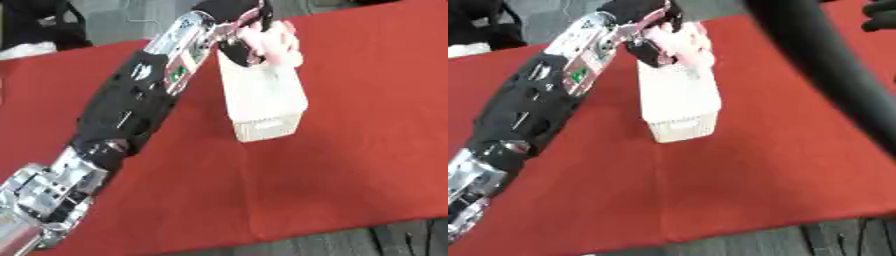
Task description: Pick up objects on the table and place them in the box.
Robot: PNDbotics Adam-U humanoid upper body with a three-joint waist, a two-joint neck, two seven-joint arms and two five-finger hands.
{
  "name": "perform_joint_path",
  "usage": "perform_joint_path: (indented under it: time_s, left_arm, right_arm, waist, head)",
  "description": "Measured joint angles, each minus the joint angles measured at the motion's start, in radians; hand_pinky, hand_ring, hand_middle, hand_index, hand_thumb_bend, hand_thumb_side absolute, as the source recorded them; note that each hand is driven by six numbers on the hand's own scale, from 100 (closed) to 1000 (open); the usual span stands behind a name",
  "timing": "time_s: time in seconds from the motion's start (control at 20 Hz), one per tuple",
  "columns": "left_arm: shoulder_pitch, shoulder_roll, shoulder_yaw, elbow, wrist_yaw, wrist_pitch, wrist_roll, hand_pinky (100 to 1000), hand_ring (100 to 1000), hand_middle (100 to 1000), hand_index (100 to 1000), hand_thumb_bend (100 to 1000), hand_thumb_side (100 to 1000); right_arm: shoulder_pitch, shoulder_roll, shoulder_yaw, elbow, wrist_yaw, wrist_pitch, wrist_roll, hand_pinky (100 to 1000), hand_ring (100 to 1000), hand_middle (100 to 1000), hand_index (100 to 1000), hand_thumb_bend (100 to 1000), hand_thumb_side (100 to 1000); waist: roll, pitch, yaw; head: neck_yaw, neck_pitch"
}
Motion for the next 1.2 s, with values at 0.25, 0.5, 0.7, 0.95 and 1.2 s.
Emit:
perform_joint_path:
  time_s: [0.25,0.5,0.7,0.95,1.2]
  left_arm:
    - [0.008,0.000,0.000,0.020,0.000,-0.012,0.021,100,266,341,404,194,100]
    - [0.008,0.002,0.001,0.048,-0.021,-0.025,-0.003,360,557,588,673,401,541]
    - [0.008,0.002,0.010,0.070,-0.050,-0.050,-0.032,700,827,847,923,689,836]
    - [0.008,0.002,0.028,0.084,-0.073,-0.070,-0.027,816,904,917,970,844,882]
    - [0.008,0.002,0.036,0.087,-0.081,-0.076,0.002,835,923,934,984,872,884]
  right_arm:
    - [0.000,0.000,0.000,0.000,0.000,0.002,0.001,606,694,791,715,100,805]
    - [0.000,0.000,0.000,0.000,0.000,0.002,0.001,606,694,791,715,100,806]
    - [0.000,0.000,0.000,0.000,0.000,0.002,0.001,606,694,791,714,100,801]
    - [0.000,0.000,0.000,0.000,0.000,0.002,0.001,606,693,791,714,100,803]
    - [0.000,0.000,0.000,0.000,0.000,0.002,0.001,606,693,791,714,100,803]
  waist:
    - [0.005,-0.003,-0.001]
    - [0.007,-0.003,0.000]
    - [0.007,-0.003,0.000]
    - [0.007,-0.003,0.001]
    - [0.007,-0.003,0.004]
  head:
    - [0.000,0.000]
    - [0.000,0.000]
    - [0.000,0.000]
    - [0.000,0.000]
    - [0.000,0.000]
